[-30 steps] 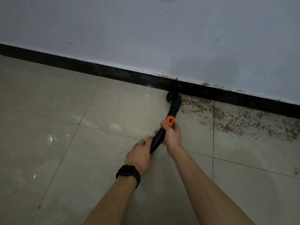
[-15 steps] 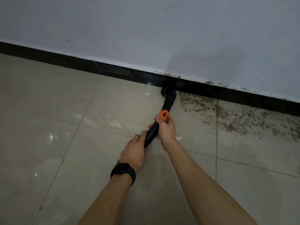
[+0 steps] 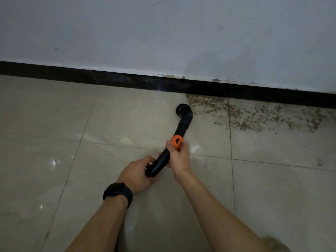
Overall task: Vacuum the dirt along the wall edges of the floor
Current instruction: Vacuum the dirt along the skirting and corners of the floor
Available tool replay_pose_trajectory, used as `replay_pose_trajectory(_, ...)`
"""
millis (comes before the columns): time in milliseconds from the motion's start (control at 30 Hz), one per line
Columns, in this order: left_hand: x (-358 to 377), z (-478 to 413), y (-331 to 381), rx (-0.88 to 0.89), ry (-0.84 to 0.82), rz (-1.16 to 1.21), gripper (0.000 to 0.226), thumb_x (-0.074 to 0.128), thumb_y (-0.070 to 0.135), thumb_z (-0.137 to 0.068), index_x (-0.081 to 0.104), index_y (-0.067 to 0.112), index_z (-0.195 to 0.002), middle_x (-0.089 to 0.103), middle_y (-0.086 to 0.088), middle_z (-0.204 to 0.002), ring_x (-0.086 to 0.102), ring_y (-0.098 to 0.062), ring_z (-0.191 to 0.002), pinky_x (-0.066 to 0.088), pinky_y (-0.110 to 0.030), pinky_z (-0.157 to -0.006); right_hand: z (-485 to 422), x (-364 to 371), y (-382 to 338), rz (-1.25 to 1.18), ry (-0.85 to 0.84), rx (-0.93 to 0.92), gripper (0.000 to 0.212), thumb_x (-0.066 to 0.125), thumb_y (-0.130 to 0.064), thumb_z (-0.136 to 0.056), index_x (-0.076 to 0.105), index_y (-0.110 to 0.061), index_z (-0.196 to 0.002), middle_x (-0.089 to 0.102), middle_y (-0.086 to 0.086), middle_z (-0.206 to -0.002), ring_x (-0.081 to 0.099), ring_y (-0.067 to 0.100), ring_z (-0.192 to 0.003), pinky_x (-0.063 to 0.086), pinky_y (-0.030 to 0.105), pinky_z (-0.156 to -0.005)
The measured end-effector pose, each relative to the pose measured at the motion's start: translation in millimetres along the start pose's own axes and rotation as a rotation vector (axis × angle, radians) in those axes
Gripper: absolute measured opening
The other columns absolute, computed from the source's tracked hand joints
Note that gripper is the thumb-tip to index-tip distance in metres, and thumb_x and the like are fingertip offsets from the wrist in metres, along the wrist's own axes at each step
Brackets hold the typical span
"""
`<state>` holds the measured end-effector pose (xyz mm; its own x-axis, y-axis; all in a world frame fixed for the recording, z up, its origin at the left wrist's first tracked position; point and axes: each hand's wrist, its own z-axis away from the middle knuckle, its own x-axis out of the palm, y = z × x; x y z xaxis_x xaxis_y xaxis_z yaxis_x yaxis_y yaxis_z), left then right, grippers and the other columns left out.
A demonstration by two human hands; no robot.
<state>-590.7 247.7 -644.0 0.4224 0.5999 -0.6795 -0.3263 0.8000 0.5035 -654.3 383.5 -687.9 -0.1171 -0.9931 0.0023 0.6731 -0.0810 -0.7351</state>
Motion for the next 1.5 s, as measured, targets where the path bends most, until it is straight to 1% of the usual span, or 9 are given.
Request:
replay_pose_trajectory(133,4.3,10.9,1.6,0.028,-0.079,-0.069,0.047,0.075,0.03,-0.069,0.054,0.036,-0.11,0.067,0.01,-0.104,0.064,-0.014,-0.093,0.054,-0.032,-0.079,15.8,-15.5,32.2,-0.068,0.067,0.016,0.05,0.071,-0.063,-0.064,0.055,-0.035,-0.101,0.072,0.007,-0.104,0.074,0.03,-0.095,0.06,0.056,-0.089)
replay_pose_trajectory(300,11.6,14.1,15.4,0.056,-0.132,-0.119,0.047,0.075,0.028,-0.069,0.054,0.034,-0.11,0.067,0.009,-0.103,0.064,-0.015,-0.091,0.055,-0.033,-0.079,32.7,-31.4,30.6,-0.129,0.115,-0.002,0.044,0.073,-0.053,-0.075,0.054,-0.026,-0.105,0.073,0.007,-0.095,0.076,0.029,-0.089,0.061,0.055,-0.087)
replay_pose_trajectory(467,17.6,9.1,28.5,0.076,-0.093,-0.124,0.047,0.072,0.026,-0.073,0.052,0.03,-0.116,0.068,0.002,-0.107,0.064,-0.019,-0.093,0.054,-0.034,-0.079,20.1,-36.7,15.3,-0.101,0.09,-0.007,0.056,0.069,-0.064,-0.059,0.058,-0.031,-0.103,0.072,0.006,-0.104,0.074,0.031,-0.095,0.06,0.054,-0.091)
replay_pose_trajectory(933,22.8,-8.0,40.0,0.042,0.037,-0.09,0.051,0.066,0.032,-0.082,0.047,0.034,-0.129,0.064,0.0,-0.111,0.063,-0.021,-0.096,0.053,-0.035,-0.077,-7.4,-30.4,-16.5,0.004,0.021,-0.025,0.058,0.066,-0.068,-0.056,0.056,-0.033,-0.101,0.07,0.004,-0.103,0.073,0.03,-0.096,0.059,0.054,-0.091)
replay_pose_trajectory(1000,23.7,-8.9,40.4,0.046,0.056,-0.102,0.053,0.064,0.031,-0.084,0.045,0.035,-0.133,0.063,0.0,-0.112,0.062,-0.022,-0.096,0.052,-0.035,-0.078,-8.0,-30.2,-22.4,0.014,0.029,-0.021,0.052,0.069,-0.064,-0.063,0.057,-0.032,-0.102,0.07,0.004,-0.103,0.074,0.03,-0.093,0.06,0.054,-0.09)
replay_pose_trajectory(1067,24.8,-10.0,41.0,0.049,0.077,-0.113,0.053,0.062,0.029,-0.085,0.044,0.036,-0.135,0.062,0.001,-0.112,0.062,-0.022,-0.096,0.053,-0.036,-0.078,-6.4,-31.0,-28.3,-0.009,0.019,-0.005,0.035,0.073,-0.045,-0.085,0.056,-0.025,-0.108,0.069,0.005,-0.101,0.075,0.027,-0.084,0.062,0.053,-0.087)
replay_pose_trajectory(1133,25.3,-10.5,42.2,0.048,0.096,-0.122,0.051,0.059,0.029,-0.087,0.043,0.037,-0.135,0.061,0.003,-0.113,0.061,-0.021,-0.096,0.053,-0.035,-0.077,-10.7,-32.1,-29.8,-0.026,0.024,0.001,0.022,0.07,-0.032,-0.095,0.055,-0.022,-0.109,0.068,0.006,-0.1,0.076,0.026,-0.079,0.062,0.053,-0.085)
replay_pose_trajectory(1333,24.1,-16.9,47.0,0.055,0.11,-0.159,0.052,0.055,0.03,-0.088,0.039,0.036,-0.137,0.058,0.003,-0.119,0.062,-0.024,-0.098,0.053,-0.036,-0.076,-22.0,-32.4,-35.7,0.029,0.026,-0.036,0.019,0.069,-0.033,-0.095,0.054,-0.025,-0.105,0.069,0.011,-0.107,0.076,0.027,-0.083,0.062,0.053,-0.084)
replay_pose_trajectory(1500,24.0,-24.2,54.7,0.047,0.105,-0.178,0.053,0.055,0.029,-0.089,0.037,0.033,-0.139,0.057,0.0,-0.12,0.061,-0.027,-0.099,0.053,-0.039,-0.078,-27.6,-35.9,-47.7,0.031,0.012,-0.051,0.026,0.064,-0.027,-0.1,0.053,-0.013,-0.119,0.068,0.009,-0.1,0.074,0.018,-0.067,0.064,0.043,-0.074)
